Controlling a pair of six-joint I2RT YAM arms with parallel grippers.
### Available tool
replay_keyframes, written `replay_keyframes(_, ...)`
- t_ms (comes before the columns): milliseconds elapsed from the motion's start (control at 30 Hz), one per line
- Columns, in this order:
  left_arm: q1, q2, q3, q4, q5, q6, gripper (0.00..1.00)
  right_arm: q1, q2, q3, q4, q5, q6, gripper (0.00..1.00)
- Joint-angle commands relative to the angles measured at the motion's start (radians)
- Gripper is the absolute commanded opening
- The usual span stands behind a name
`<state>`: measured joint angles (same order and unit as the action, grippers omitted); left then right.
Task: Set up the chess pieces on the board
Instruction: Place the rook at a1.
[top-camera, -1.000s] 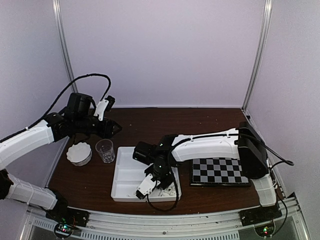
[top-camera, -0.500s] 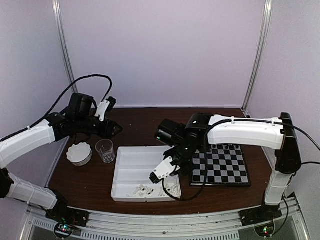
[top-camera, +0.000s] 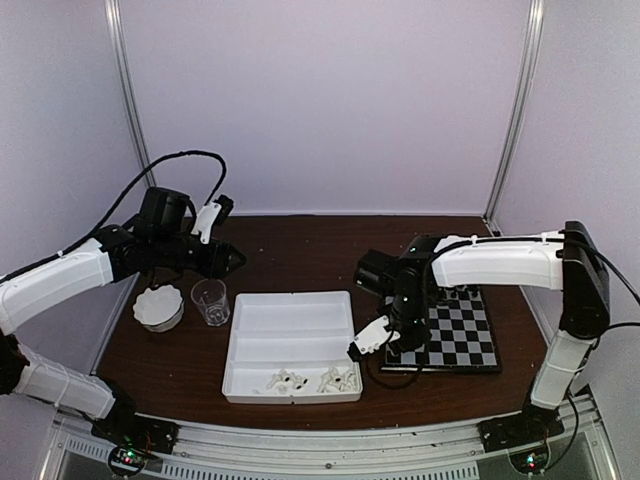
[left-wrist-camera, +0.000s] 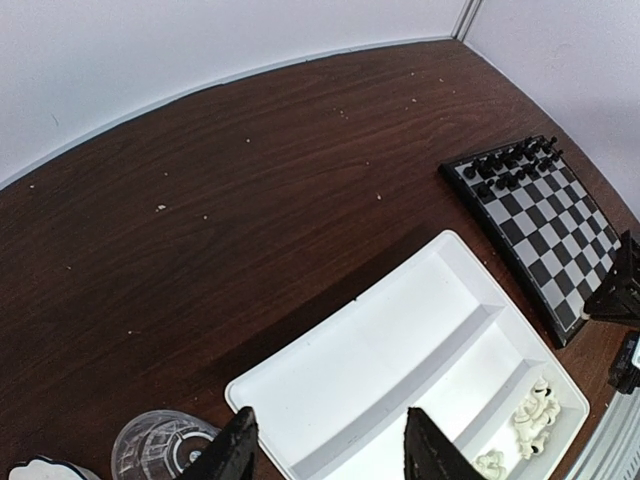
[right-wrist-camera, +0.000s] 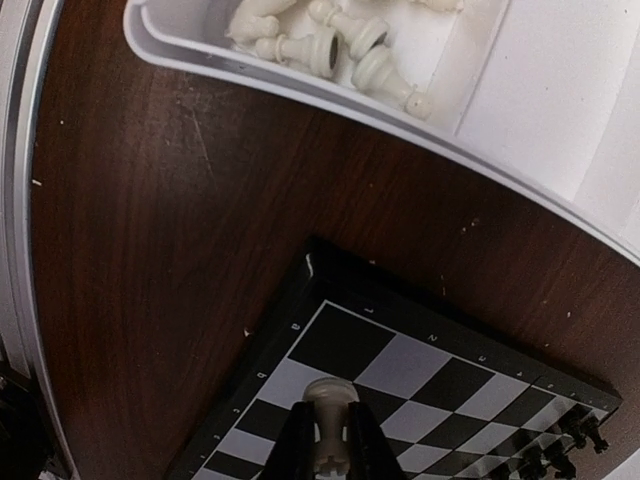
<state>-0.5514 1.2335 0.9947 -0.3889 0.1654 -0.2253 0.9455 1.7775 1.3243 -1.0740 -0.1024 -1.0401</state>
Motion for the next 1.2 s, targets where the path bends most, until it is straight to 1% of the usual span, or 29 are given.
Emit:
replay_keyframes(0,0.007,0.005,0.0,0.039,0.014,0.017,0.5,-0.03,0.027,-0.01,0.029,0.017,0.0,0.09)
replay_keyframes(433,0.007,-0.001,0.001,0.038,0.012,0.02,0.5,-0.037,0.094,-0.004,0.054,0.017,-0.005,0.11)
replay_keyframes(600,0.007,-0.002,0.001,0.038,0.014,0.022,0.5,-0.04,0.107,-0.007,0.058,0.021,-0.006,0.13)
replay_keyframes(833,0.007,-0.002,0.001,0.038,0.013,0.023,0.5,-0.042,0.092,0.001,0.049,0.021,-0.005,0.23)
replay_keyframes(1000,0.007,-0.002,0.001,0.037,0.012,0.024,0.5,-0.041,0.022,0.064,-0.052,0.0,0.006,0.33)
replay_keyframes(1067,0.007,0.001,0.001,0.036,0.012,0.024,0.5,-0.039,-0.024,0.118,-0.099,-0.04,0.024,0.35)
replay_keyframes(1167,0.007,0.003,0.002,0.038,0.013,0.023,0.5,-0.033,-0.076,0.188,-0.085,-0.133,0.083,0.35)
